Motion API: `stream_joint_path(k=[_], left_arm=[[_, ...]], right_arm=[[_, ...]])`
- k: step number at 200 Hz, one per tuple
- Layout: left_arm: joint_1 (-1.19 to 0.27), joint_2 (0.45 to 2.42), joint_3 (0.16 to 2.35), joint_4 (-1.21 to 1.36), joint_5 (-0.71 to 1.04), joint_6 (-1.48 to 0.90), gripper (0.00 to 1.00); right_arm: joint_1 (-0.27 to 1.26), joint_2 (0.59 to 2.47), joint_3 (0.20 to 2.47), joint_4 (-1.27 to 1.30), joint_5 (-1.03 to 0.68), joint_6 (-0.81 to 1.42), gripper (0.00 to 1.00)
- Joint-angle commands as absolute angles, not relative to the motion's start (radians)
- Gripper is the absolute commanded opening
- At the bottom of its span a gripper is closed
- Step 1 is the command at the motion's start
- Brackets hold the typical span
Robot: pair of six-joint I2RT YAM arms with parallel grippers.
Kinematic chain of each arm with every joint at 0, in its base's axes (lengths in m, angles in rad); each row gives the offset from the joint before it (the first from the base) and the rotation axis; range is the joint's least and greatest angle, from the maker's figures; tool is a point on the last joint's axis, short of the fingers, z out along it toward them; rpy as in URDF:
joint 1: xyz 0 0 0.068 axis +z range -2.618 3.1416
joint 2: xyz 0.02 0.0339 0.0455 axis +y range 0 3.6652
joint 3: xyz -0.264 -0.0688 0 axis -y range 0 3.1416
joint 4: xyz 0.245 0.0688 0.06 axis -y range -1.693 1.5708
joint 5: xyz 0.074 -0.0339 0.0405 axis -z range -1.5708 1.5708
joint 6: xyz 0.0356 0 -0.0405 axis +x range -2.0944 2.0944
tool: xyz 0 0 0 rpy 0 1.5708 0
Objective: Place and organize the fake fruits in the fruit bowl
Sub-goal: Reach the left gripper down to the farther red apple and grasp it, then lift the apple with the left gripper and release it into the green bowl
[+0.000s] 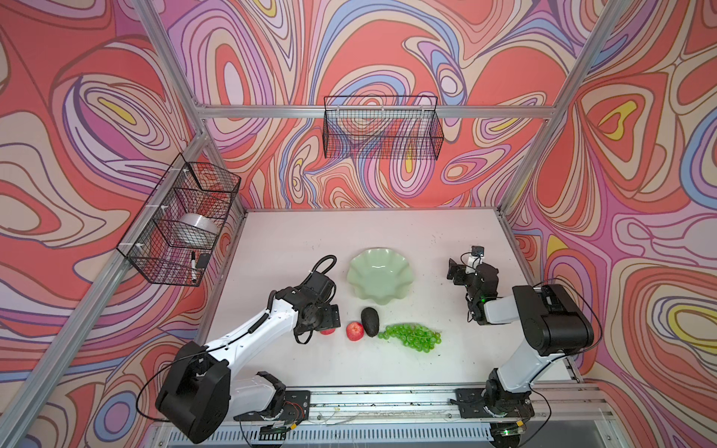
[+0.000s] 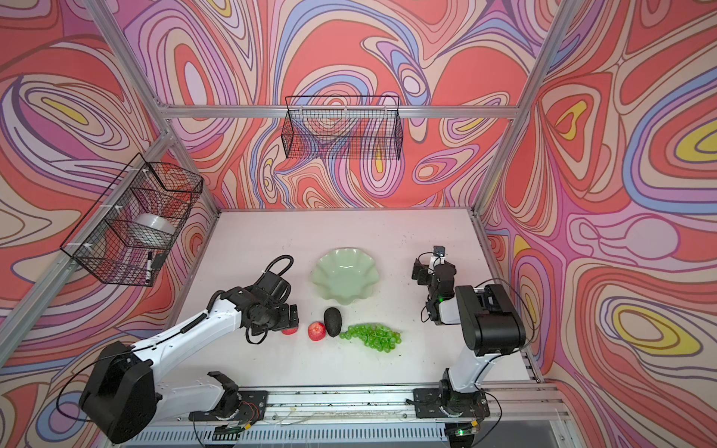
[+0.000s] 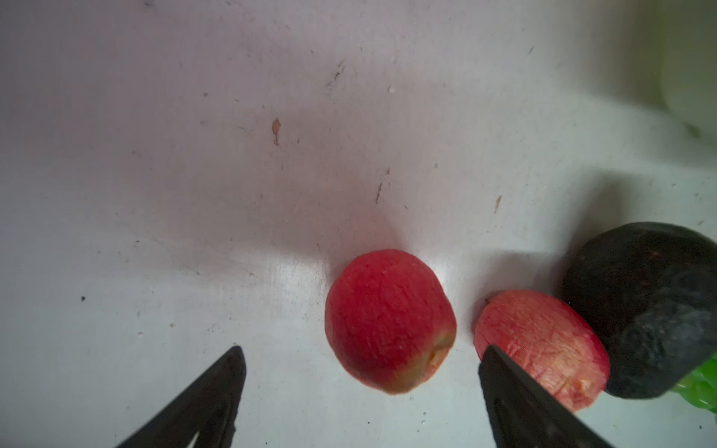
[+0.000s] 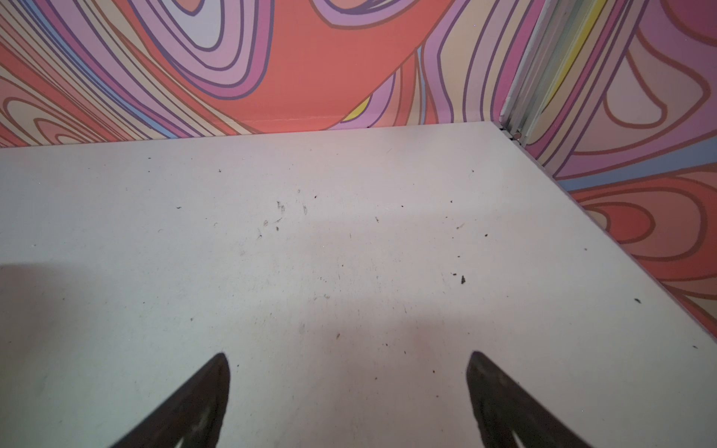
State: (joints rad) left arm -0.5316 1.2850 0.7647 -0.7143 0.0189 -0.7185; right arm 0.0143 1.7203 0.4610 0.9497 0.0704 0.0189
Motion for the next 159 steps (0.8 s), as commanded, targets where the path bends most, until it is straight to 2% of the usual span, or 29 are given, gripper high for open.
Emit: stream_joint_path(k=[1,37,55,76,113,139,159], left_arm=[[-0.540,1.343,0.778,-0.680,0.001,-0.746,0.92],[-0.541,1.382,0.777,-0.645,0.015,-0.761,0.85],[-0.540,1.389,0.775,-0.638,0.015,-0.761,0.78],[-0.540,1.400,0.777,-0.644,0.001,-0.754,0.67],[-0.540,1.381,0.784,-0.682,-0.020,-0.730,0.43],[-0.540,1.333,0.842,-0.758,-0.033,-0.705,0.35],[-0.541,1.289,0.917,-0.761,-0.005,-0.680,0.34]], right_arm=[[0.009,1.713,0.473,0.951,0.071,0.017,0.98],[0.011,1.712,0.473,0.951,0.070,0.016,0.98],[0.010,1.713,0.473,0.951,0.069,0.018,0.98],[0.009,1.713,0.473,0.951,0.071,0.017,0.98],[0.010,1.713,0.474,0.950,0.070,0.017,0.98],[0.010,1.713,0.473,0.951,0.070,0.017,0.98],[0.011,1.713,0.474,0.950,0.072,0.017,0.98]])
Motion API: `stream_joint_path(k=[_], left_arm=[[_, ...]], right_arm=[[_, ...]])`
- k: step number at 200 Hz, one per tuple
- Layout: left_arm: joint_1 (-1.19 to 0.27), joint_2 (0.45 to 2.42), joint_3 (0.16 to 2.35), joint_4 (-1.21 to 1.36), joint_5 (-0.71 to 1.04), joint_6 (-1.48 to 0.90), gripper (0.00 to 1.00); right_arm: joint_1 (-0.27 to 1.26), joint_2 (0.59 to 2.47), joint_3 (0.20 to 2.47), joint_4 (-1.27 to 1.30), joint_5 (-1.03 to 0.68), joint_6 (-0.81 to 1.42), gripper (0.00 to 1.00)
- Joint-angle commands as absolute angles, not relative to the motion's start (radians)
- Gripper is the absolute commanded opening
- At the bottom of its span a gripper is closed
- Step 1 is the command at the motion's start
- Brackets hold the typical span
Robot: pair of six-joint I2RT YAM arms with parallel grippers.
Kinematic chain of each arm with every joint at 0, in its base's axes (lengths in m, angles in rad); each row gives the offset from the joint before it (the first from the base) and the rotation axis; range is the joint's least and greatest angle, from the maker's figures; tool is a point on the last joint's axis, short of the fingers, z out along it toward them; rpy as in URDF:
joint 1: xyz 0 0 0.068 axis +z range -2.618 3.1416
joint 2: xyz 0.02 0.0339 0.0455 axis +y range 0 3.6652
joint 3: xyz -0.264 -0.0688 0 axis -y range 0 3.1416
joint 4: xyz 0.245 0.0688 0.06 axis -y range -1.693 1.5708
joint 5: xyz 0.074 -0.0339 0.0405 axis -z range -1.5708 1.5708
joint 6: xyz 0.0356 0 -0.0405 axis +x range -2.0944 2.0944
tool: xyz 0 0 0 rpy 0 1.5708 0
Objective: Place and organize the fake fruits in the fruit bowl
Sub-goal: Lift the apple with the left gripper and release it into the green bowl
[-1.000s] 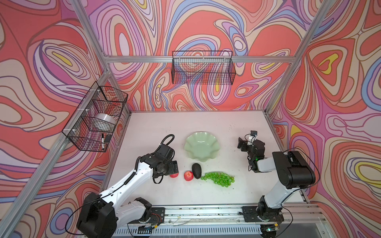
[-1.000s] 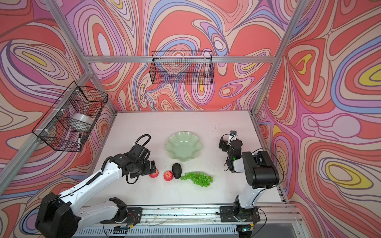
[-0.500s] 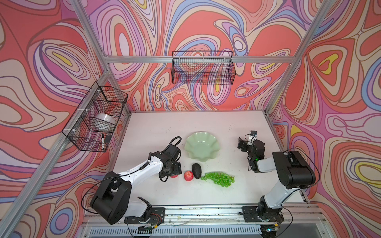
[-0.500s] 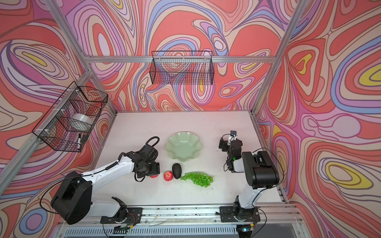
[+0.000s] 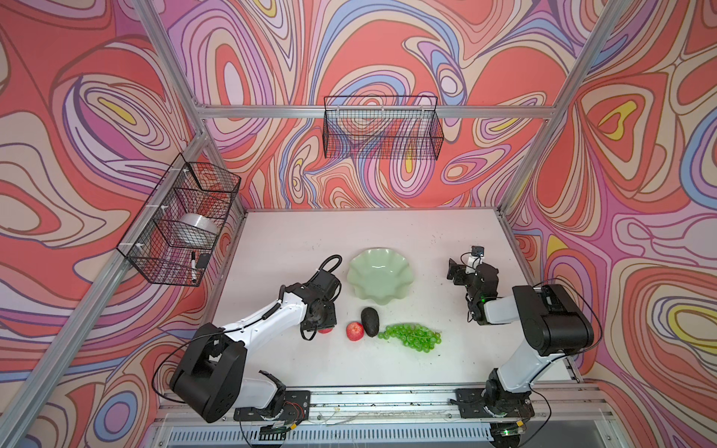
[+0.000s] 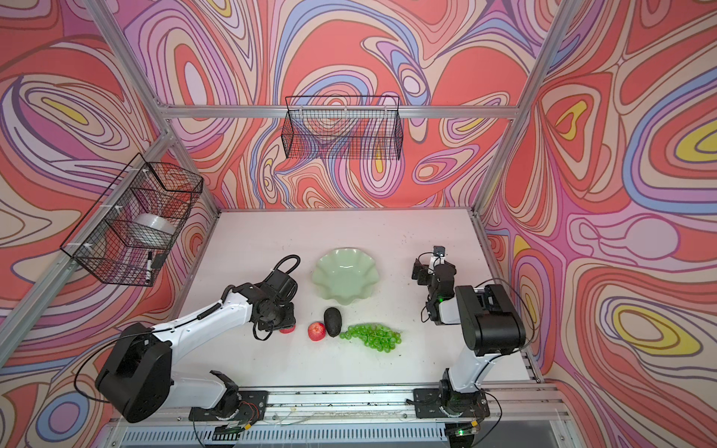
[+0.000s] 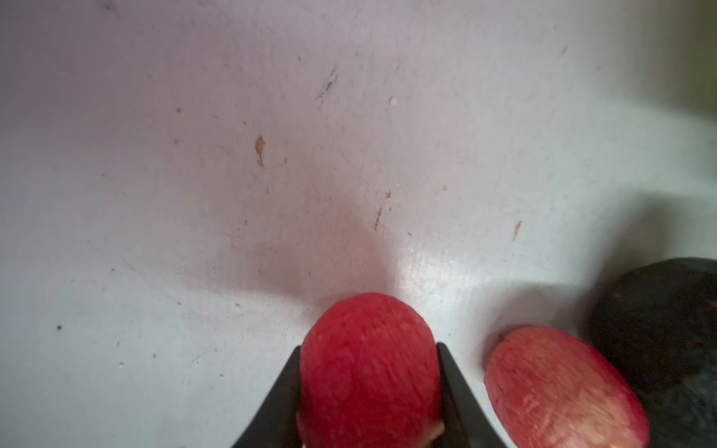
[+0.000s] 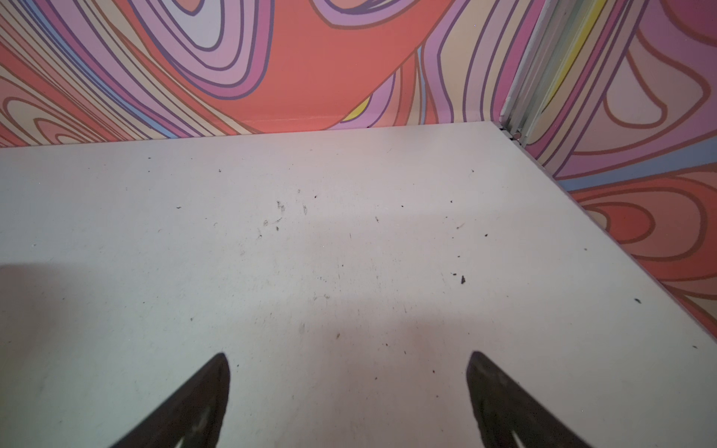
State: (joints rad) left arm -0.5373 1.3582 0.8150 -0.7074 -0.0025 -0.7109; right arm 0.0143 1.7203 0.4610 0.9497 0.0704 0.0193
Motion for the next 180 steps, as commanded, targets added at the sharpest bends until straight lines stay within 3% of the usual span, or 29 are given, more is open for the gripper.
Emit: stream_joint_path(k=[1,28,103,180], left_arm=[[-0.541,1.288,0.922,-0.759,-0.004,-0.679,0.34],[-0.541,1.353,1.095,-0.729,0.030,-0.620,0.34],[-0.618,1.825,1.585,-0.737,0.024,-0.511,0.35],[-0.671,2.104,1.736,-0.743,-0.088,-0.538,0.36]], right_arm=[[0.010,1.713,0.473,0.951,0.071,0.017,0.98],[0.011,1.713,0.473,0.951,0.072,0.017,0.98],[0.011,1.713,0.471,0.951,0.072,0.015,0.98],[0.009,1.713,0.471,0.950,0.072,0.017,0.98]])
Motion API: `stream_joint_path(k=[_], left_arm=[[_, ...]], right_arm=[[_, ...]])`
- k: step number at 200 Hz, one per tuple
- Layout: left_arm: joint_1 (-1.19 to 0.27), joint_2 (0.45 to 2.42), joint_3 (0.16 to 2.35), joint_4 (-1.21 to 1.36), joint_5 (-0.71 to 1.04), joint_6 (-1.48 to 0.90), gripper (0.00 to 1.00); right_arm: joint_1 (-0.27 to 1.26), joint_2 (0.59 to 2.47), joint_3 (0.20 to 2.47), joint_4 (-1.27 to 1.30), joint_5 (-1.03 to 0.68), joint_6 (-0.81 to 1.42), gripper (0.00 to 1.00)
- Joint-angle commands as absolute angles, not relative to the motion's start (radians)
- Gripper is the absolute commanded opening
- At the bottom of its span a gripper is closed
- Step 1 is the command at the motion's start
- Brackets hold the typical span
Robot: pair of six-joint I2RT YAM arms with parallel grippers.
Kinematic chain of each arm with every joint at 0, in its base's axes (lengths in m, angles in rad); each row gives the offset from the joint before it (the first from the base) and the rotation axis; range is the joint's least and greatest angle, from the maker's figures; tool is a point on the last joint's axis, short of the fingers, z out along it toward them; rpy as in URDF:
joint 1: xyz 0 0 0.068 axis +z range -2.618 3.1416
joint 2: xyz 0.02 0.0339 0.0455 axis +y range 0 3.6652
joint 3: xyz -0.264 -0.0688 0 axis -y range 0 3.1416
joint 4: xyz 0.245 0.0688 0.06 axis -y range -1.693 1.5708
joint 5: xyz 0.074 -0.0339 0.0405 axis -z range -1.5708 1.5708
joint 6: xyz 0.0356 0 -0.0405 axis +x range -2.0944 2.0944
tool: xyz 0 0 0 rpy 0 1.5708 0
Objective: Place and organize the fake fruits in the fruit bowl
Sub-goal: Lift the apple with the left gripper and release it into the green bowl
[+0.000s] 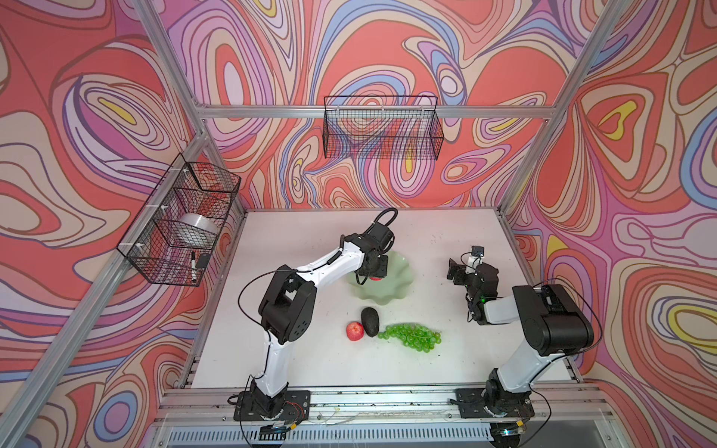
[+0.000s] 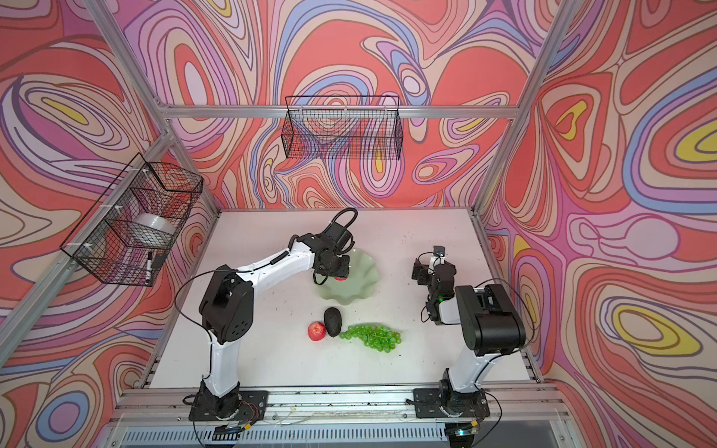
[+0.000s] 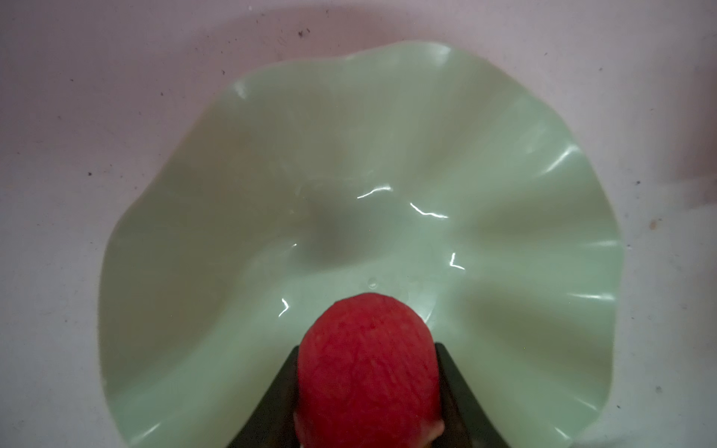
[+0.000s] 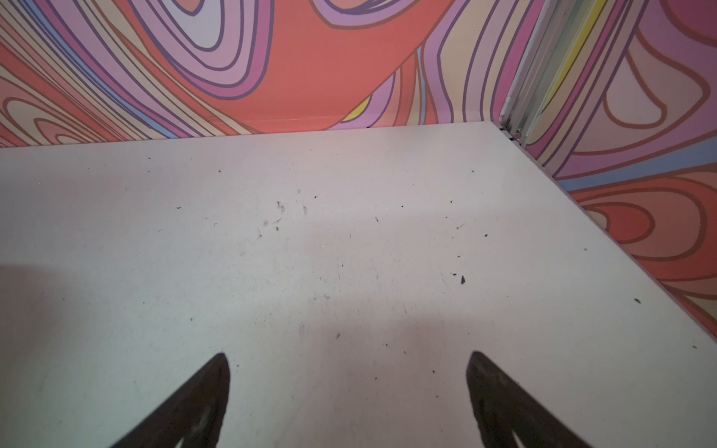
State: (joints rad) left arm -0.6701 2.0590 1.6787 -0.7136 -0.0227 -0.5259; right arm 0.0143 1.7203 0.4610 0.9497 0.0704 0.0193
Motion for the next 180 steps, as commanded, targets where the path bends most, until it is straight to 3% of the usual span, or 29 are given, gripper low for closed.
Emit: stream_joint_path(k=[1,50,100,139,180], left_arm=[[-0.671,2.106,1.738,-0.743,-0.090,-0.539,0.36],[-0.672,2.184,1.779,-0.768,-0.098,-0.552,0.41],[-0.675,2.146,1.752,-0.767,-0.076,-0.578,0.61],[-0.675,1.984,1.635,-0.671,-0.044,-0.605,0.75],[-0.675,1.708,1.479,-0.730,-0.073,-0.544,0.80]], right_arm=[[0.010,1.712,0.472,0.951,0.072,0.017,0.98],[0.010,1.713,0.471,0.951,0.072,0.017,0.98],[0.010,1.713,0.471,0.951,0.072,0.015,0.98],[0.009,1.713,0.472,0.951,0.072,0.015,0.98],[0.011,1.713,0.471,0.951,0.072,0.016,0.98]])
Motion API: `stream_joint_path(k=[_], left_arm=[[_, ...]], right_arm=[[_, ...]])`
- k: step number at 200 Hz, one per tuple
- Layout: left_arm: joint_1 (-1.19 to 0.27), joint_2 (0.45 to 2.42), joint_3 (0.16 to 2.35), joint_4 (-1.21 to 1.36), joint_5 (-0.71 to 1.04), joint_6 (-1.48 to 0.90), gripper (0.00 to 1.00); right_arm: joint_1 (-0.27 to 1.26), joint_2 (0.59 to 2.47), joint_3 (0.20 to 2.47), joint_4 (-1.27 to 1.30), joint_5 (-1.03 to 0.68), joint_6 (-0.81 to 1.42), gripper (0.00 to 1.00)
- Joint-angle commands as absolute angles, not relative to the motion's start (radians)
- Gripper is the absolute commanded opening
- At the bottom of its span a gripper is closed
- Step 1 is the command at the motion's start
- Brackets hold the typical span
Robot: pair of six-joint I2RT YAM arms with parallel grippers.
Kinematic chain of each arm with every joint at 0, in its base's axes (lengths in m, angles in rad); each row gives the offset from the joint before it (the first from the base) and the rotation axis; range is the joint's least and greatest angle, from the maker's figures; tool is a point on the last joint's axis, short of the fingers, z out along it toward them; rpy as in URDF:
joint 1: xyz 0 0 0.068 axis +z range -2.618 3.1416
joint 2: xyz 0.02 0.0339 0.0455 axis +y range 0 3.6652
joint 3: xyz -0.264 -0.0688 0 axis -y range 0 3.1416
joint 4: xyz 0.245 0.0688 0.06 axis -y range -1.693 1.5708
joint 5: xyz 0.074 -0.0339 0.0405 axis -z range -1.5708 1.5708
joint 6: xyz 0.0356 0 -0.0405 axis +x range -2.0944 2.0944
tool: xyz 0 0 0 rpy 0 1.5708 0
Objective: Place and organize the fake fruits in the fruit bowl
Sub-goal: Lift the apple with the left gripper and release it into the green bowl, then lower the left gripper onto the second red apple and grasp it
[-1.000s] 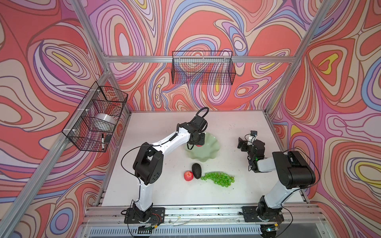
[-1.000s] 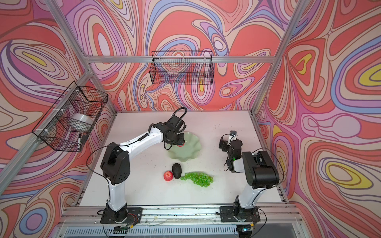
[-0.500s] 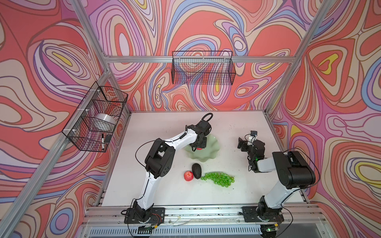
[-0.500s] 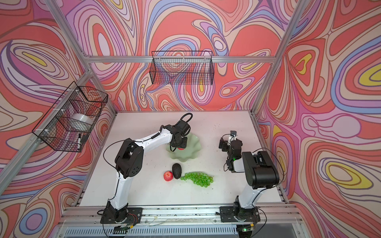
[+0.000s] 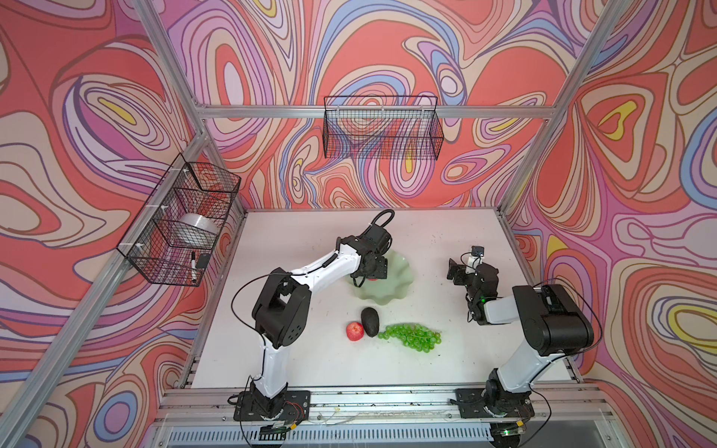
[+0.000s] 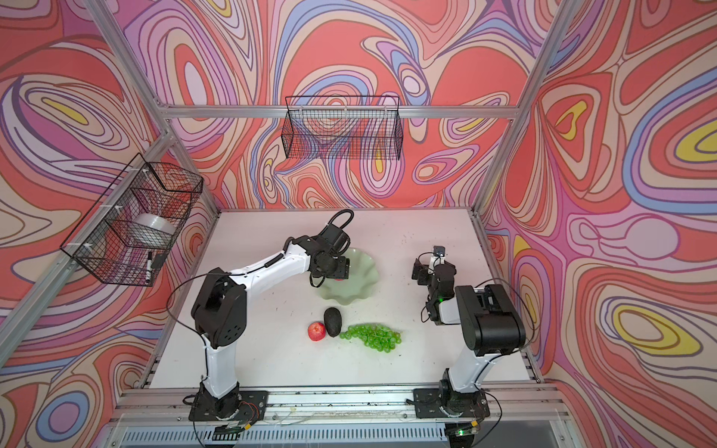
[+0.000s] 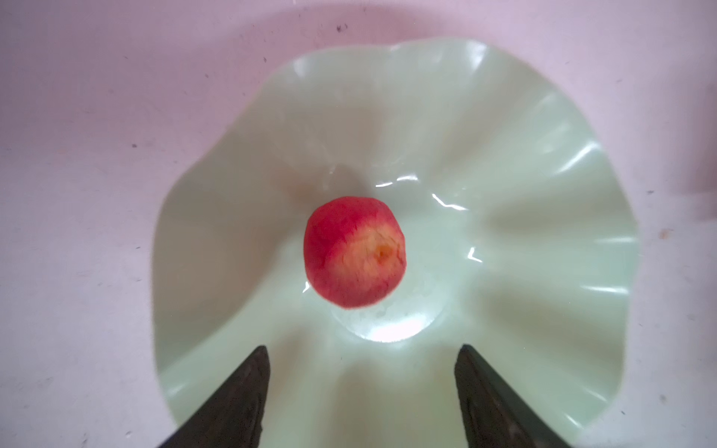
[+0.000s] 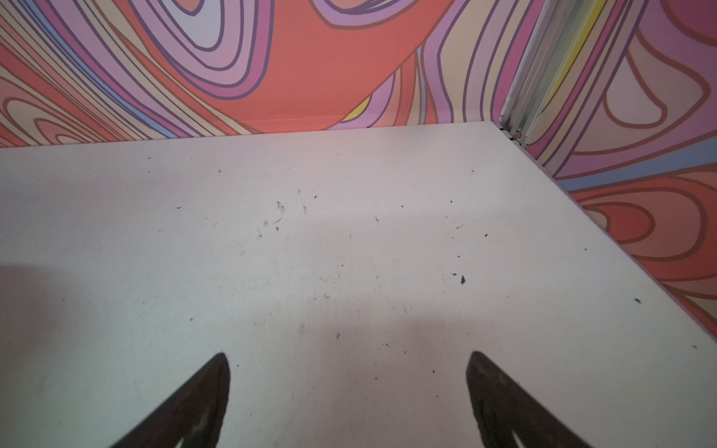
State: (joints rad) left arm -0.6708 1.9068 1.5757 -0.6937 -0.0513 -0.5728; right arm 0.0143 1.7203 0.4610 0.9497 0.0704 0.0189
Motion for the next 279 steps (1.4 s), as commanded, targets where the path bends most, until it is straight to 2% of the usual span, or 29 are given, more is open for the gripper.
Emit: stream_joint_path(k=[1,44,71,115,166,251,279], left_arm=[[-0.675,1.698,1.472,-0.732,-0.074,-0.543,0.80],[-0.686,1.340,1.134,-0.838,-0.089,-0.559,0.84],[-0.729,1.227,0.971,-0.817,-0.062,-0.586,0.84],[-0.834,1.303,0.963,-0.770,-0.084,-0.622,0.89],[-0.853,1.483,0.970,-0.708,-0.026,-0.663,0.88],[-0.855,1.614,0.933,-0.644,-0.027,-0.683,0.75],[-0.855,1.614,0.912,-0.646,-0.032,-0.701,0.65]], right_arm=[[0.010,1.713,0.471,0.951,0.071,0.016,0.98],[0.011,1.713,0.472,0.951,0.072,0.017,0.98],[0.010,1.713,0.471,0.952,0.073,0.016,0.98],[0.009,1.713,0.472,0.953,0.074,0.016,0.98],[0.010,1.714,0.471,0.953,0.074,0.015,0.98],[0.009,1.713,0.472,0.953,0.074,0.017,0.99],[0.011,1.713,0.471,0.952,0.073,0.016,0.98]])
